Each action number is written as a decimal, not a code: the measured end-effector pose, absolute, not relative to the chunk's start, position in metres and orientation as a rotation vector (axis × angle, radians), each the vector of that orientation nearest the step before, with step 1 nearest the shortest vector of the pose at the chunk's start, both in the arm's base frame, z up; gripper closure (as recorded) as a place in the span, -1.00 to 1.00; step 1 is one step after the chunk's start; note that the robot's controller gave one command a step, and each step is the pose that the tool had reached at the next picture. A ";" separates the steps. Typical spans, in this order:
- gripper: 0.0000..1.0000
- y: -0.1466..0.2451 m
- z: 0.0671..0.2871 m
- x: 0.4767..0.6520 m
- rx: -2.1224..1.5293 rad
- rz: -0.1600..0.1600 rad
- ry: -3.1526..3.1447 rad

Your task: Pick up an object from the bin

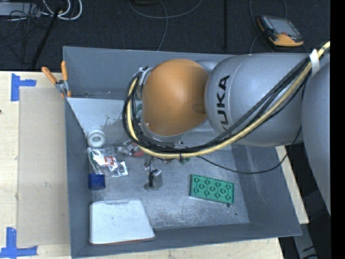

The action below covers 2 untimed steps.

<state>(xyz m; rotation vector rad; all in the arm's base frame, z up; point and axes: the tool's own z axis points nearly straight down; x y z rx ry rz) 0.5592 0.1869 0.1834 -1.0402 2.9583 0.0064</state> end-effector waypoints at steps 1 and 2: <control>-1.00 0.178 0.090 0.620 -0.783 0.000 3.044; -1.00 0.203 0.069 0.615 -0.695 0.002 3.064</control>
Offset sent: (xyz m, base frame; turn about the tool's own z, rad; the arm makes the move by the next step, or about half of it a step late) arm 0.0607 -0.0080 -0.0891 0.1699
